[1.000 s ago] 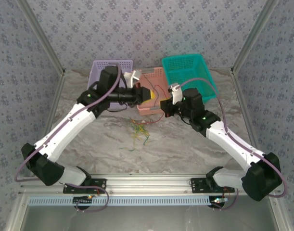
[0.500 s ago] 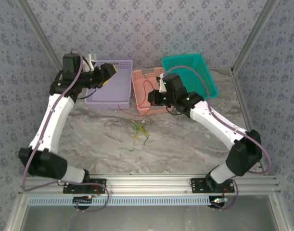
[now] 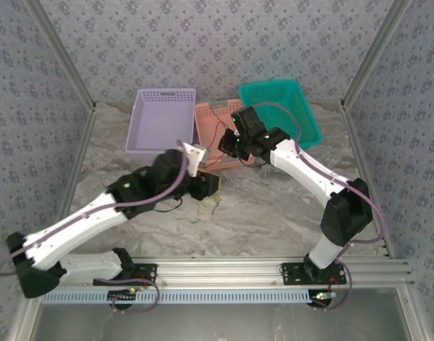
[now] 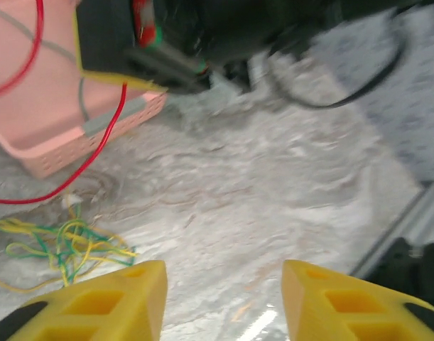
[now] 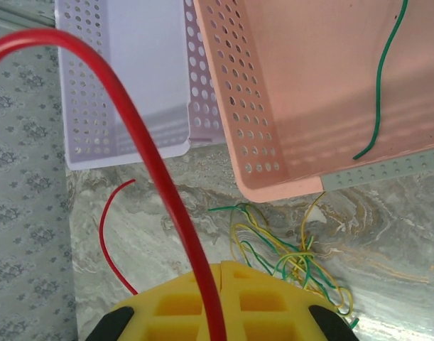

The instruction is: Untangle the cables

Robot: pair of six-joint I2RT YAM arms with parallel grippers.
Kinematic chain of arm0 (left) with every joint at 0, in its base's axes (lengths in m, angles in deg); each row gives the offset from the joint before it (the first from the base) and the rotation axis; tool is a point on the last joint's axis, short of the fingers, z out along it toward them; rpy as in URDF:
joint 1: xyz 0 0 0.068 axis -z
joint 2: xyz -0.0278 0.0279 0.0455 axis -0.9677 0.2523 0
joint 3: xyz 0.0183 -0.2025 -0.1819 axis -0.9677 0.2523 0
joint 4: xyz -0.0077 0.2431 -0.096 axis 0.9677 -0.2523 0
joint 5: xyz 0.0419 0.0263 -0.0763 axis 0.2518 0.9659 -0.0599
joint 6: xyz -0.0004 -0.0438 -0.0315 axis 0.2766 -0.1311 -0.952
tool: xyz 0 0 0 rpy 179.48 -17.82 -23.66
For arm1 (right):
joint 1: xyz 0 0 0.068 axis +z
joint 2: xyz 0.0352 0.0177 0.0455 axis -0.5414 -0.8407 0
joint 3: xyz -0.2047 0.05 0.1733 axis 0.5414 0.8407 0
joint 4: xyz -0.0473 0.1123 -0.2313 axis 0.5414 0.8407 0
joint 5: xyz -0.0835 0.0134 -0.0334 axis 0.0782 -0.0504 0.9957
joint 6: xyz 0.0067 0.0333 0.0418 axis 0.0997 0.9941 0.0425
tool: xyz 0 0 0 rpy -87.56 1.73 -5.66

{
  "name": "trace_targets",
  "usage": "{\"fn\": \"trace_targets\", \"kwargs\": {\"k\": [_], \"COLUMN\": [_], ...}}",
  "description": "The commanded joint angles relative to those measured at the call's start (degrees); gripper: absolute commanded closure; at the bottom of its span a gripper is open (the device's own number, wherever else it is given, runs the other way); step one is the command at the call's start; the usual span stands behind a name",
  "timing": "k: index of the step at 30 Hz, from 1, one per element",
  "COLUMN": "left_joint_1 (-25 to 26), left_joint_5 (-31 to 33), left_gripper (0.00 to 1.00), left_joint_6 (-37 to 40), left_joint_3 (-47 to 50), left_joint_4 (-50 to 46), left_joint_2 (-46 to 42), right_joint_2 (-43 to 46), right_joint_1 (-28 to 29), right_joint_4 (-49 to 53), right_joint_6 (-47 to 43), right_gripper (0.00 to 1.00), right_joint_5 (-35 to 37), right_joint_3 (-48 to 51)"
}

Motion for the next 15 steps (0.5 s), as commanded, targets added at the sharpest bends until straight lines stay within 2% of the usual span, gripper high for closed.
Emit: {"fn": "trace_targets", "kwargs": {"k": [1,4,6,9,12,15], "left_joint_1": [0.73,-1.78,-5.8,-9.82,-9.73,-8.28], "left_joint_5": [11.71,13.49,8.07,-0.38,-1.48,-2.03], "left_gripper": [0.45,0.28,0.19,0.13,0.07,0.08], "left_joint_6": [5.0,0.03,-7.27,-23.56,-42.85,-59.28], "left_joint_3": [-1.9,-1.4,1.19,7.35,11.88,17.0], "left_joint_4": [-0.34,-0.01,3.74,15.48,23.68,33.41], "left_joint_2": [3.29,2.57,-0.83,-7.2,-10.36,-10.48], "right_joint_2": [1.05,2.87,4.45,7.07,9.35,10.85], "right_joint_1": [1.12,2.57,3.15,3.92,5.36,6.94], "right_joint_4": [1.75,3.09,1.43,-4.07,-8.53,-12.95], "right_joint_6": [1.17,-1.72,-3.44,-5.56,-7.55,-9.26], "right_gripper": [1.0,1.0,1.0,1.0,1.0,1.0], "right_joint_5": [-0.68,2.87,3.95,5.76,10.17,13.19], "right_joint_3": [-2.04,-1.27,1.2,6.47,10.28,12.87]}}
